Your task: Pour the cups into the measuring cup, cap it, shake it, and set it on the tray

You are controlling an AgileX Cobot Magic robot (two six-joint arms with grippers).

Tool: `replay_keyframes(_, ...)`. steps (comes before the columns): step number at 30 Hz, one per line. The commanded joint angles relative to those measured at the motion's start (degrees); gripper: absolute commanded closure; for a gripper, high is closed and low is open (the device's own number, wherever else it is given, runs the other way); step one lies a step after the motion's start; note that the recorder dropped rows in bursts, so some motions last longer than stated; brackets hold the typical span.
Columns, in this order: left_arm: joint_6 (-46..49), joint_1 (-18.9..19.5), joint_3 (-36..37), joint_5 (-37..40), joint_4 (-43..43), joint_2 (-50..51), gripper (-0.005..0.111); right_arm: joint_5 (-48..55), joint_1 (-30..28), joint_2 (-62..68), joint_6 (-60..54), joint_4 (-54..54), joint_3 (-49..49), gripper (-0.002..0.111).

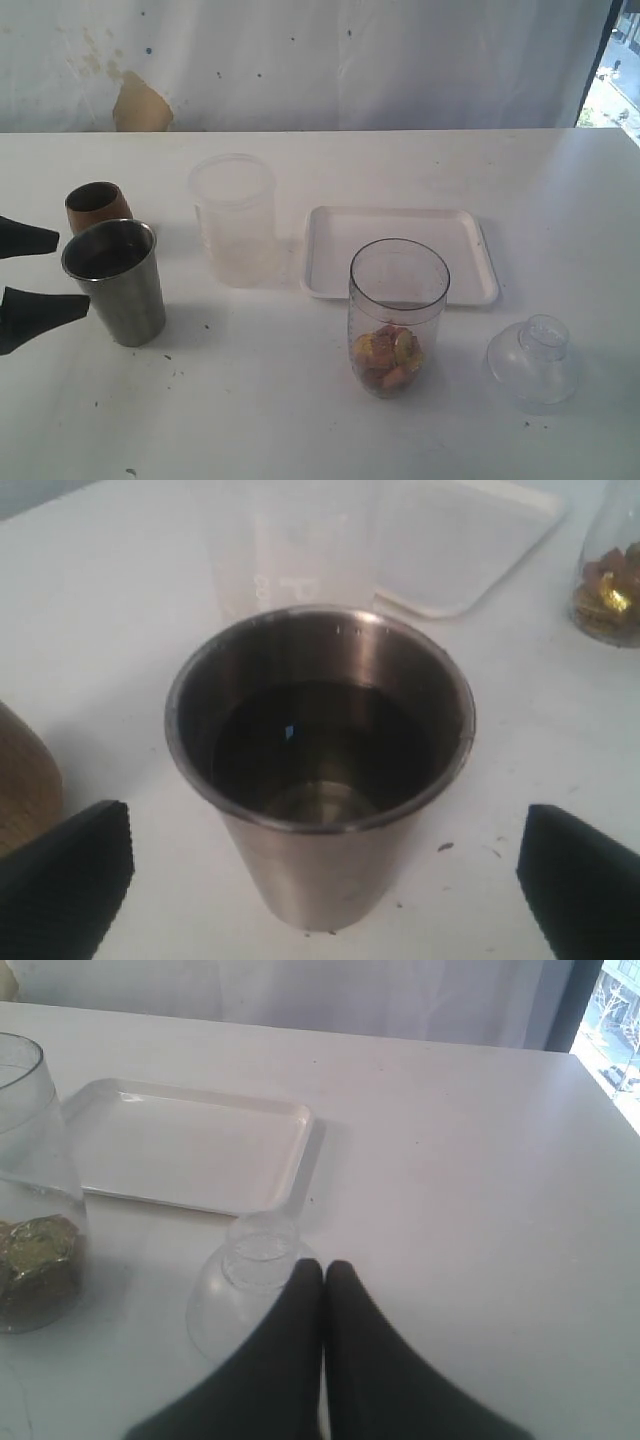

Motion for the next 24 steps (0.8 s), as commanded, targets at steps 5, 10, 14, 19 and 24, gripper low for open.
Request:
replay_keyframes(5, -0.9, -0.1, 1.0, 5.6, 1.3, -0.2, 0.002, -0.4, -0.1, -0.4, -0.1, 0.1, 0.3, 0.108)
replay_keyframes(10, 5.3, -0.1, 2.7, 2.9, -5.3, 4.8, 0.002, -0.4, -0.1, -0.4, -0.1, 0.1, 0.3, 0.108)
replay_keyframes(14, 10.5, -0.2, 2.7, -4.3, -10.1, 8.6, 0.002, -0.4, -0.1, -0.4, -0.1, 0.1, 0.3, 0.108)
replay_keyframes(19, 14.2, -0.2, 2.7, -4.0, -12.5, 12.3, 0.002, -0.4, -0.1, -0.4, -0.1, 0.1, 0.3, 0.108)
replay_keyframes(24, 21.8, -0.2, 2.6, -7.8, -16.6, 16.1, 0.002, -0.4, -0.1, -0.4, -0.1, 0.1, 0.3, 0.108)
